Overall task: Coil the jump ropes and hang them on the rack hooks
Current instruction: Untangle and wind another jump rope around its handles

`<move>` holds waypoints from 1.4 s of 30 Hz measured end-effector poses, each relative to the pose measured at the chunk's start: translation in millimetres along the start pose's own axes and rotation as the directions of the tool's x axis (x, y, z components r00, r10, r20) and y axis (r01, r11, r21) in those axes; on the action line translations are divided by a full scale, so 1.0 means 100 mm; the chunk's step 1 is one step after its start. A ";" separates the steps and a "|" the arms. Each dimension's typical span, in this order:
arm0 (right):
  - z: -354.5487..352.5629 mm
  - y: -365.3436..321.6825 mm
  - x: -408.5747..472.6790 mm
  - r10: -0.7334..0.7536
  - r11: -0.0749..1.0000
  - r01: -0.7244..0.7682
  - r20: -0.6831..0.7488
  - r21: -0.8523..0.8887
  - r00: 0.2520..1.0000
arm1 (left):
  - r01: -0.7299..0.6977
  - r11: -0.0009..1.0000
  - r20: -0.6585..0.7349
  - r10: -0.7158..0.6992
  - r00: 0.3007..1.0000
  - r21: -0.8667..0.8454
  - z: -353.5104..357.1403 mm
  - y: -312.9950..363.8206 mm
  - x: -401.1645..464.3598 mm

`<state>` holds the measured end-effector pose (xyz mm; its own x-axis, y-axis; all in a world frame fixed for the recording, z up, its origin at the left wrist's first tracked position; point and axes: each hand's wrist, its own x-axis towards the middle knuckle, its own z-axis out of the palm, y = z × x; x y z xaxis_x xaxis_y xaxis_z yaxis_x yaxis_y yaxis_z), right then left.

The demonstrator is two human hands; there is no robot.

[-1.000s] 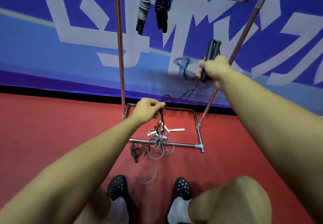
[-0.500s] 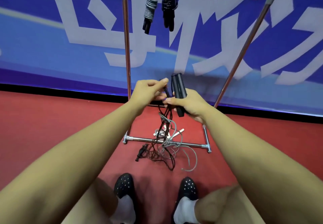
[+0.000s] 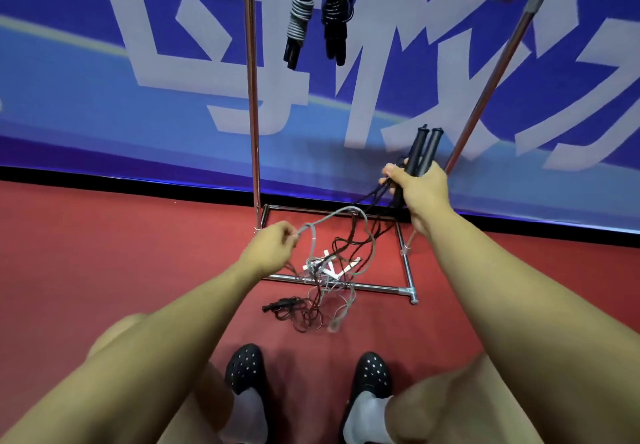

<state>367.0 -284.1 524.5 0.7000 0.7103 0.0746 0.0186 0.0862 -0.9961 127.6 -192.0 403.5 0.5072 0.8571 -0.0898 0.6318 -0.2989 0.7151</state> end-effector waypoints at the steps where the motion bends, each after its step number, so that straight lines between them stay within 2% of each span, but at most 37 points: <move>1: -0.05 -0.01 0.02 -0.009 1.000 0.009 -0.024 0.015 1.000 | 0.140 0.989 -0.071 -0.137 0.988 0.045 -0.03 -0.10 0.03; 2: -0.08 -0.02 0.03 -0.017 0.999 0.019 -0.040 0.030 0.999 | 0.274 0.959 -0.131 -0.262 0.956 0.079 -0.05 -0.19 0.06; 4: -0.12 -0.05 0.03 -0.024 0.998 0.027 -0.060 0.048 0.998 | 0.447 0.885 -0.140 -0.430 0.892 0.127 -0.09 -0.33 0.07; 6: -0.13 -0.07 0.02 -0.021 0.997 0.026 -0.060 0.070 0.998 | 0.502 0.847 -0.085 -0.495 0.865 0.176 -0.10 -0.32 0.05; 8: -0.13 -0.09 0.00 -0.017 0.995 0.019 -0.029 0.093 0.999 | 0.490 0.842 -0.044 -0.493 0.869 0.226 -0.09 -0.18 0.05; 10: -0.11 -0.11 -0.03 -0.014 0.994 0.011 0.024 0.113 1.000 | 0.372 0.919 -0.011 -0.374 0.927 0.130 -0.06 0.03 0.11; 12: -0.06 -0.12 -0.05 -0.021 0.993 0.013 0.071 0.113 0.997 | 0.125 0.975 0.046 -0.118 0.992 -0.183 0.01 0.34 0.12; 13: -0.04 -0.12 -0.06 -0.025 0.994 0.015 0.088 0.110 0.996 | 0.011 0.945 0.075 0.014 0.997 -0.326 0.05 0.53 0.09; 15: -0.02 -0.13 -0.08 -0.033 0.994 0.021 0.108 0.109 0.994 | -0.107 0.881 0.122 0.182 0.976 -0.460 0.14 0.86 0.04; 18: -0.04 -0.18 -0.09 -0.040 0.994 0.029 0.102 0.105 0.994 | -0.225 0.878 0.087 0.286 0.954 -0.424 0.28 1.06 0.01; 21: -0.17 -0.20 -0.04 -0.045 0.997 0.043 0.029 0.069 0.999 | -0.322 0.890 -0.170 0.280 0.945 -0.322 0.33 0.98 0.00; 23: -0.25 -0.16 -0.01 -0.037 0.999 0.038 -0.037 0.023 0.999 | -0.406 0.884 -0.324 0.323 0.889 -0.233 0.32 0.93 -0.05; 26: -0.29 -0.07 0.02 0.000 1.000 -0.002 -0.110 -0.019 0.994 | -0.501 0.856 -0.379 0.424 0.823 -0.128 0.26 0.90 -0.12; 29: -0.27 -0.03 0.02 0.046 0.999 -0.045 -0.138 0.009 0.989 | -0.460 0.870 -0.373 0.372 0.850 -0.180 0.16 0.91 -0.12; 31: -0.23 -0.05 0.01 0.047 0.998 -0.042 -0.141 0.040 0.989 | -0.303 0.952 -0.203 0.291 0.935 -0.032 0.12 0.81 0.00; 33: -0.19 -0.12 0.00 0.017 0.999 -0.011 -0.118 0.051 0.993 | -0.065 0.990 0.010 0.064 0.998 0.125 0.09 0.70 0.09; 34: -0.16 -0.17 -0.02 -0.004 0.999 0.009 -0.095 0.051 0.995 | 0.018 0.995 0.059 -0.023 0.998 0.095 0.08 0.67 0.11; 35: -0.13 -0.22 -0.03 -0.024 0.998 0.027 -0.068 0.053 0.997 | 0.040 0.999 0.086 -0.039 0.996 -0.004 0.07 0.69 0.10; 37: -0.06 -0.34 -0.06 -0.054 0.996 0.055 -0.015 0.076 0.998 | -0.067 0.954 0.085 0.095 0.992 -0.291 0.09 0.83 0.04; 39: 0.02 -0.43 -0.08 -0.083 0.991 0.079 0.029 0.106 0.996 | -0.146 0.825 0.052 0.207 0.977 -0.546 0.11 1.07 -0.03; 42: 0.11 -0.51 -0.09 -0.124 0.990 0.121 0.050 0.072 0.991 | -0.134 0.651 0.036 0.241 0.970 -0.747 0.09 1.39 -0.05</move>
<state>352.6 -287.2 575.4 0.6555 0.7281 0.2003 0.0518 0.2212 -0.9738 218.3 -241.5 497.7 0.6649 0.7444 0.0604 -0.0946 0.0037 0.9955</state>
